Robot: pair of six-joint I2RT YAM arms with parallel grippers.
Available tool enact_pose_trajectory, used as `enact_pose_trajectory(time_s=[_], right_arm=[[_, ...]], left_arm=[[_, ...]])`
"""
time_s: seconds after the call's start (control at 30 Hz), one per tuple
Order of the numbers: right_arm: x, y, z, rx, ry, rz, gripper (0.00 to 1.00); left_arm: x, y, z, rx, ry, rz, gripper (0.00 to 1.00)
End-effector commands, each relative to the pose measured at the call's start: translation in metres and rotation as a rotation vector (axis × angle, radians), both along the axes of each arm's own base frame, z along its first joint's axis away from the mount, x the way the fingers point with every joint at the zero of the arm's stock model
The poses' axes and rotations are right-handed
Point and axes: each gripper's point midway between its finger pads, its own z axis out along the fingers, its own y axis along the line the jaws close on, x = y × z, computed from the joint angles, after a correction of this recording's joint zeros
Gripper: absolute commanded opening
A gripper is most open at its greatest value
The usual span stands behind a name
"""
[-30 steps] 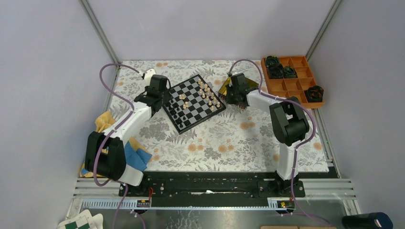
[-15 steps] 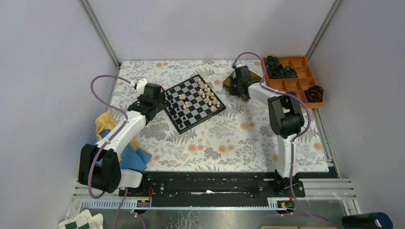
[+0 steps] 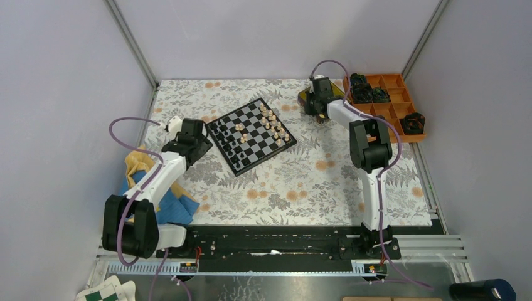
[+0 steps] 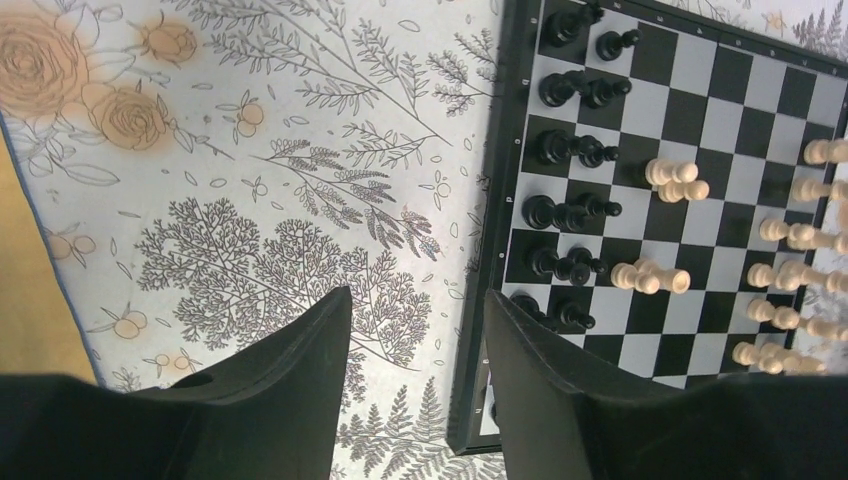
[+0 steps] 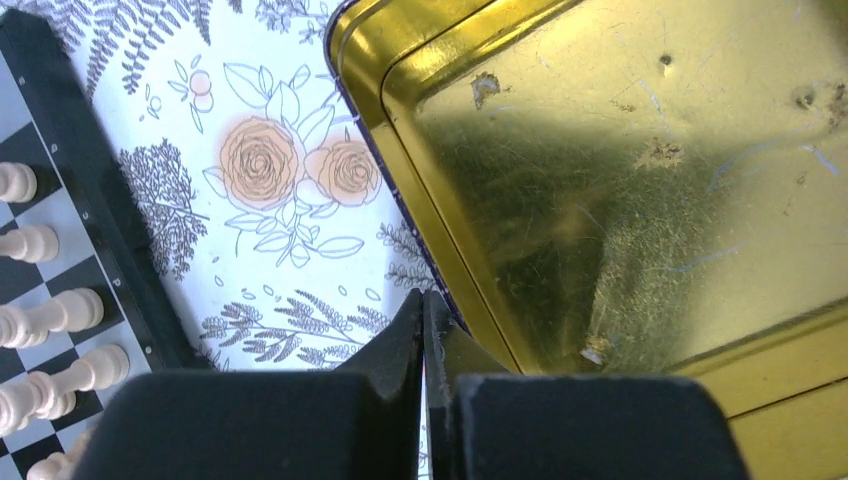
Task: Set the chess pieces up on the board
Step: Move the storage box to the center of the board.
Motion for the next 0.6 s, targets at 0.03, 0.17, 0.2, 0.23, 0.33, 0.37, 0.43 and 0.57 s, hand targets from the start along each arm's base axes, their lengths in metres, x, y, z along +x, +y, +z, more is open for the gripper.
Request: enact_pose_trajectory(time_s=[0.03, 0.17, 0.2, 0.23, 0.33, 0.37, 0.43, 0.57], right_arm=[[0.025, -0.005, 0.022, -0.012, -0.065, -0.002, 0.00], [0.025, 0.006, 0.029, 0.036, -0.076, 0.037, 0.01], [0.024, 0.009, 0.030, 0.053, -0.074, 0.048, 0.03], [0.023, 0.012, 0.031, 0.068, -0.074, 0.058, 0.05], [0.018, 0.021, 0.031, 0.106, -0.064, 0.092, 0.10], [0.016, 0.024, 0.031, 0.119, -0.061, 0.107, 0.11], [0.012, 0.032, 0.031, 0.141, -0.054, 0.137, 0.13], [0.007, 0.044, 0.029, 0.176, -0.037, 0.182, 0.12]], left_arm=[[-0.003, 0.005, -0.013, -0.135, 0.007, 0.101, 0.59], [-0.002, 0.006, -0.026, -0.230, 0.014, 0.143, 0.59], [-0.001, 0.006, -0.029, -0.256, 0.015, 0.152, 0.59], [-0.001, 0.004, -0.031, -0.285, 0.016, 0.156, 0.59], [0.004, -0.002, -0.038, -0.373, 0.002, 0.168, 0.59], [0.005, -0.004, -0.041, -0.401, 0.000, 0.169, 0.59], [0.007, -0.008, -0.045, -0.435, 0.004, 0.175, 0.58], [0.012, -0.011, -0.051, -0.471, 0.000, 0.190, 0.52]])
